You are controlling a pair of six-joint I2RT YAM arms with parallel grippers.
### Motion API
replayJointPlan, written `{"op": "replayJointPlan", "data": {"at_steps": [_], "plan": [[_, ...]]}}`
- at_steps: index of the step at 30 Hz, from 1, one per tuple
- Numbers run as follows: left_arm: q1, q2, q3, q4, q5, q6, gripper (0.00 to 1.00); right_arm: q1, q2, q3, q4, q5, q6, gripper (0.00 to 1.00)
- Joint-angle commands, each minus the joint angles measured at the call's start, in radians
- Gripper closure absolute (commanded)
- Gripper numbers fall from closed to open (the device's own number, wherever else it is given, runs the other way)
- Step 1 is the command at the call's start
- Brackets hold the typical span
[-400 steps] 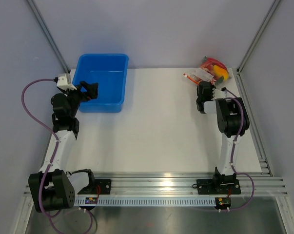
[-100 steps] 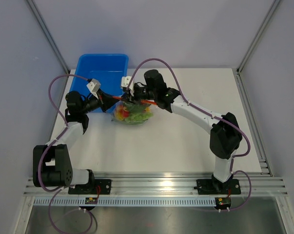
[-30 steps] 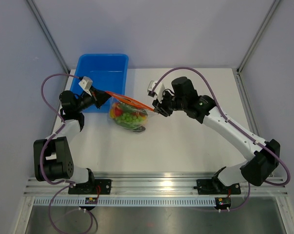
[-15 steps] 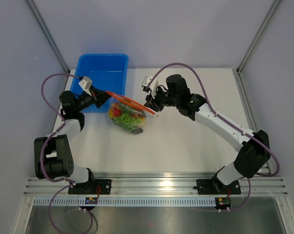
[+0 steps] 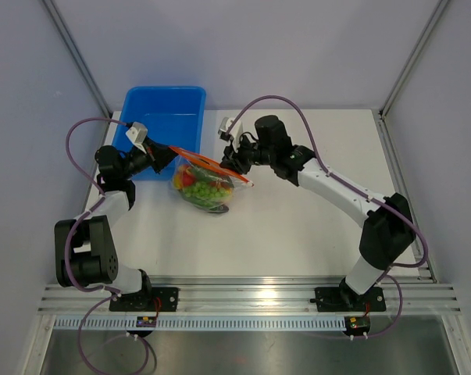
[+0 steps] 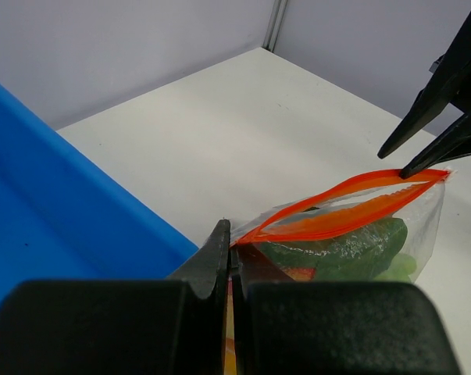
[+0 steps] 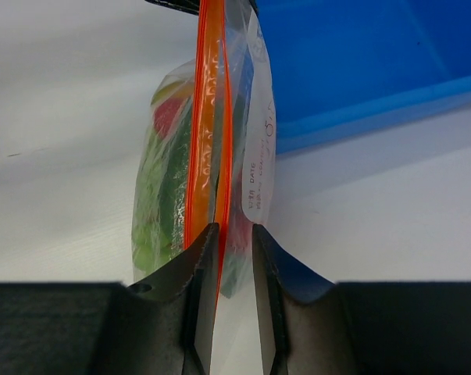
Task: Open the zip-top bag and remove the fake food
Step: Unzip the zipper food storage bag at the center of the board, then open the zipper of the food storage bag at the center of the board.
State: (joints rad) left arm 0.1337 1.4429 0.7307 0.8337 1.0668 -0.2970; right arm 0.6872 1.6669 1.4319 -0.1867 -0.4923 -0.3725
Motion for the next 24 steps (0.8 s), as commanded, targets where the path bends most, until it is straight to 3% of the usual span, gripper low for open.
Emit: {"op": "replayJointPlan", "data": {"at_steps": [1,12,24], "plan": [[0.012,-0.01,0.022,0.122,0.001,-0.004,1.0,0.005,0.016,0.053,0.078,-0.044,0.024,0.7],[0.012,-0.012,0.021,0.128,0.004,-0.008,1.0,0.011,0.039,0.061,0.138,-0.081,0.043,0.71],[0.012,-0.015,0.018,0.134,0.005,-0.013,1.0,0.034,0.09,0.111,0.096,-0.049,0.027,0.73]]}}
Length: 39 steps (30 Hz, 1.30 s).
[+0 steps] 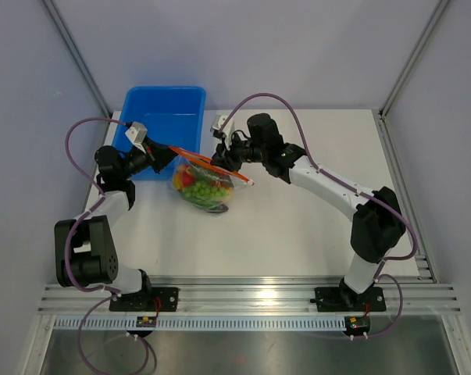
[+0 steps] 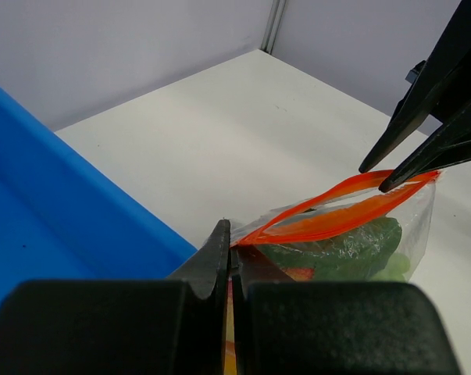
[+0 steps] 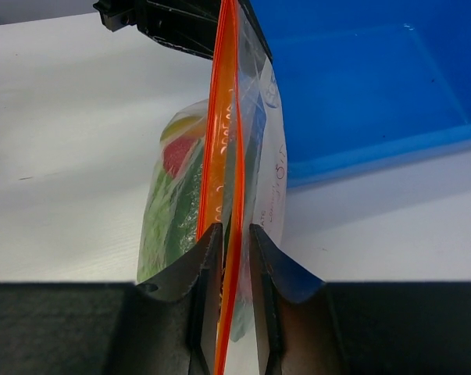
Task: Open the zip-top bag and remove the fake food
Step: Open the zipper of the food storage bag at the center of the board.
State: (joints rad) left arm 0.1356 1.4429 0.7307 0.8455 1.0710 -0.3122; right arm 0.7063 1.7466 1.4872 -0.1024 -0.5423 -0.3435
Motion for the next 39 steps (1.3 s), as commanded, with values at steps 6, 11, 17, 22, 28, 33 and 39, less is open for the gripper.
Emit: {"op": "replayJointPlan", "data": {"at_steps": [6,11,17,22,28,33,39], "plan": [[0.01,-0.016,0.018,0.125,0.004,-0.002,1.0,0.021,0.045,0.096,-0.028,0.019,-0.009,0.78],[0.01,-0.026,0.016,0.13,0.003,-0.016,1.0,0.024,0.05,0.111,-0.039,0.059,-0.005,1.0],[0.01,-0.064,0.004,0.104,-0.023,-0.027,0.79,0.024,-0.036,0.018,0.056,0.22,0.018,1.0],[0.01,-0.116,-0.025,0.104,-0.071,-0.025,0.27,0.022,-0.124,-0.077,0.125,0.445,0.011,1.0],[0.01,-0.161,-0.04,0.122,-0.068,-0.059,0.06,-0.01,-0.2,-0.125,0.156,0.769,0.011,1.0],[0.01,-0.124,-0.045,0.282,-0.056,-0.252,0.51,-0.036,-0.239,-0.107,0.158,0.936,0.053,1.0],[0.012,-0.052,-0.043,0.535,0.033,-0.422,0.44,-0.033,-0.248,-0.153,0.182,0.837,0.113,1.0]]}}
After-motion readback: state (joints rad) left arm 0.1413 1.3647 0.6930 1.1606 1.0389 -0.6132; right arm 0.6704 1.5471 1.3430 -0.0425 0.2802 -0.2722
